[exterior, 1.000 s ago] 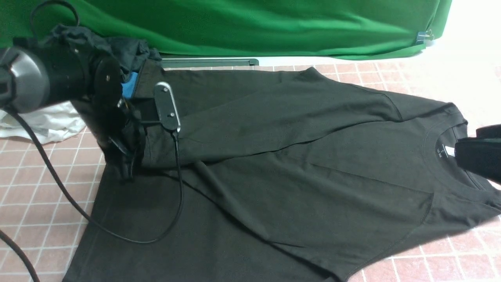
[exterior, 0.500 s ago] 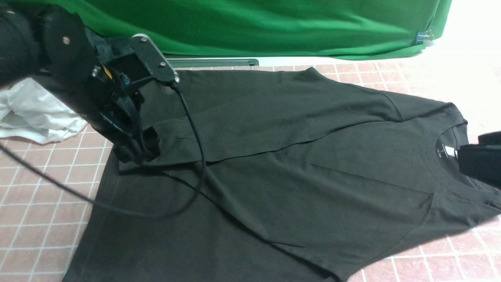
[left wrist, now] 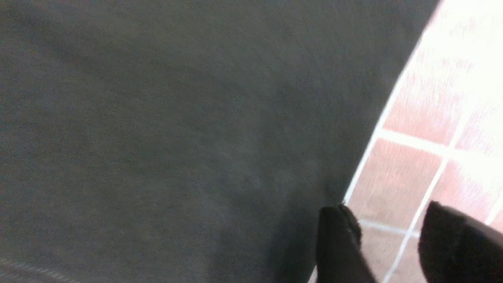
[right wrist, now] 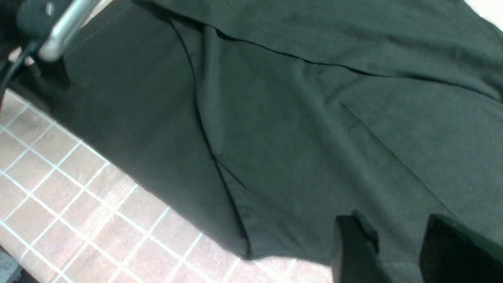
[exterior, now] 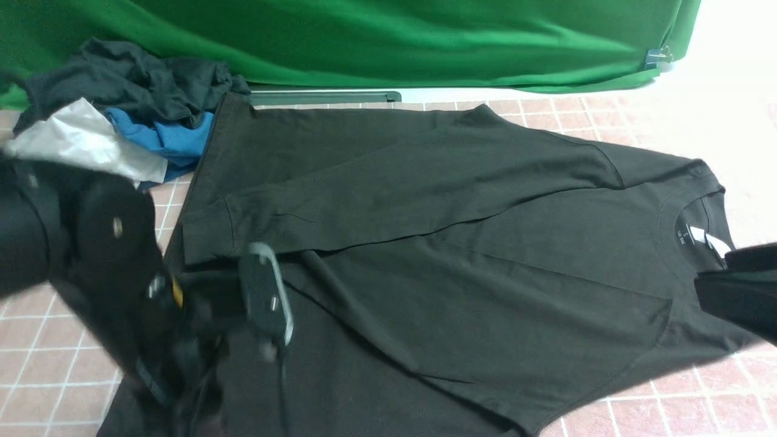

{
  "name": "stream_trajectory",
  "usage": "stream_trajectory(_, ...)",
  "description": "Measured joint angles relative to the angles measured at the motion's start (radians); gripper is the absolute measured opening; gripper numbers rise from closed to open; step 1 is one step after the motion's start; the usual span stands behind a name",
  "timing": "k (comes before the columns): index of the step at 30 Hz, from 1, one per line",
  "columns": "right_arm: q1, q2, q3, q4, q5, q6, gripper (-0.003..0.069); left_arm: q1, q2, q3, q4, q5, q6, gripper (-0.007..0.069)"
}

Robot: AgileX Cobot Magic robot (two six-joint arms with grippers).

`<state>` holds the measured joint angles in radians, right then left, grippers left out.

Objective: Fold a long-sleeved shirt over a pink coffee tablecloth.
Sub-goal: 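Grasp the near edge of the shirt at its hem and shoulder corners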

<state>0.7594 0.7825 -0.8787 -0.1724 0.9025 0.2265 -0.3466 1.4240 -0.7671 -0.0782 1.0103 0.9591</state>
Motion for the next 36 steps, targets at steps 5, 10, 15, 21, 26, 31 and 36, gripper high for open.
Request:
stream_trajectory(5, 0.0, 0.0, 0.0, 0.014, -0.007, -0.023, 0.024, 0.0, 0.0, 0.113, 0.209, -0.06, 0.006, 0.0444)
stream_trajectory(10, 0.0, 0.0, 0.0, 0.036, -0.007, -0.045, 0.024, 0.053, 0.003, 0.174, 0.301, -0.185, -0.007, 0.0461)
stream_trajectory(15, 0.0, 0.0, 0.0, 0.038, -0.005, -0.049, 0.024, 0.142, 0.003, 0.176, 0.3, -0.277, 0.006, 0.0421)
stream_trajectory(21, 0.0, 0.0, 0.0, 0.04, -0.005, -0.05, 0.024, 0.16, 0.003, 0.176, 0.256, -0.228, 0.157, 0.0389)
stream_trajectory(26, 0.0, 0.0, 0.0, 0.04, -0.01, -0.05, 0.024, 0.16, 0.003, 0.176, 0.217, -0.246, 0.213, 0.0386)
stream_trajectory(31, 0.0, 0.0, 0.0, 0.04, -0.025, -0.05, 0.024, 0.162, 0.01, 0.176, 0.214, -0.271, 0.218, 0.0386)
stream_trajectory(36, 0.0, 0.0, 0.0, 0.041, -0.029, -0.05, 0.024, 0.162, 0.048, 0.176, 0.203, -0.262, 0.218, 0.0386)
